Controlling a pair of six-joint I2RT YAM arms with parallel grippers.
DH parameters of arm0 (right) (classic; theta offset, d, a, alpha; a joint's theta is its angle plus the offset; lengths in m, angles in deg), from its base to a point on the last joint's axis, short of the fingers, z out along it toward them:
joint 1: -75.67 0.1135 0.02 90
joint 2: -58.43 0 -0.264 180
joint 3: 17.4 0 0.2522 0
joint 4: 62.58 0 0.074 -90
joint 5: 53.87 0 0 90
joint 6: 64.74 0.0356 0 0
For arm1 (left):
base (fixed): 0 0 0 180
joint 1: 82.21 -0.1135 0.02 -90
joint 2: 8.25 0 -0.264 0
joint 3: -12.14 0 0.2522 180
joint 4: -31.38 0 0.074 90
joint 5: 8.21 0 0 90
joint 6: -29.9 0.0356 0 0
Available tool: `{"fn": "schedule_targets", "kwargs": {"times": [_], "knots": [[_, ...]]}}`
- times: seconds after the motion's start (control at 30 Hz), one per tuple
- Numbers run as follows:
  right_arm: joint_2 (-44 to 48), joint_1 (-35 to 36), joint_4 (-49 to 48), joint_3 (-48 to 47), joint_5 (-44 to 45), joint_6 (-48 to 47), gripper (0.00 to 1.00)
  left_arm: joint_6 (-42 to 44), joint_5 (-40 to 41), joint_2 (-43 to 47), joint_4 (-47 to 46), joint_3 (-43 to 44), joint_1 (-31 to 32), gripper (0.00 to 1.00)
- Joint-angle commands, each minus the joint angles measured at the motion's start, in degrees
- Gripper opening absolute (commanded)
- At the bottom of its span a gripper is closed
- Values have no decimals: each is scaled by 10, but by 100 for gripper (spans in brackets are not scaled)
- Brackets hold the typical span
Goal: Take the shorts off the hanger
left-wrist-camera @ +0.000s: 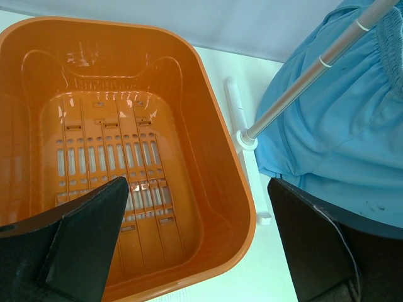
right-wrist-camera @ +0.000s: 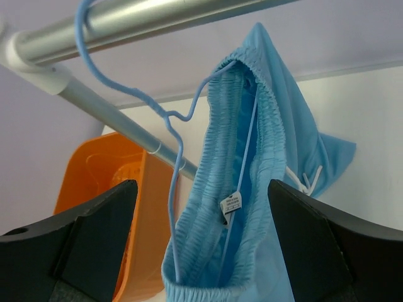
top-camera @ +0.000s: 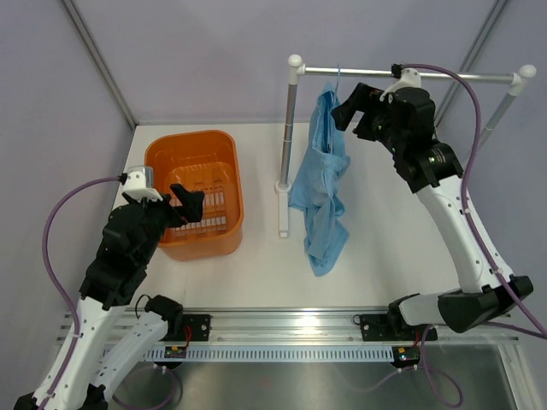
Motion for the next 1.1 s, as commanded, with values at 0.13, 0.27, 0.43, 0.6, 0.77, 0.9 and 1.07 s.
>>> {"fn": "schedule_targets", "kwargs": {"times": [0.13,0.27,0.43,0.6,0.77,0.9,1.07], "knots": [[-83,66,24,-133,149,-72,92,1,-9,5,-16,-3,-1,99],[-115,84,18,-160,191,-95,92,1,-6,8,-16,-3,0,99],[-148,88,12,-171,239,-104,88,2,-4,7,-15,-3,-1,99],[-169,88,-1,-177,237,-116,84,2,-2,6,-14,-3,0,99],[-189,89,-23,-183,249,-126,73,2,-2,4,-13,-3,0,99],[-190,89,-38,-177,264,-129,66,2,0,3,-13,-3,-1,99],[-189,89,-55,-163,278,-131,53,2,2,1,-12,-4,-1,99]]}}
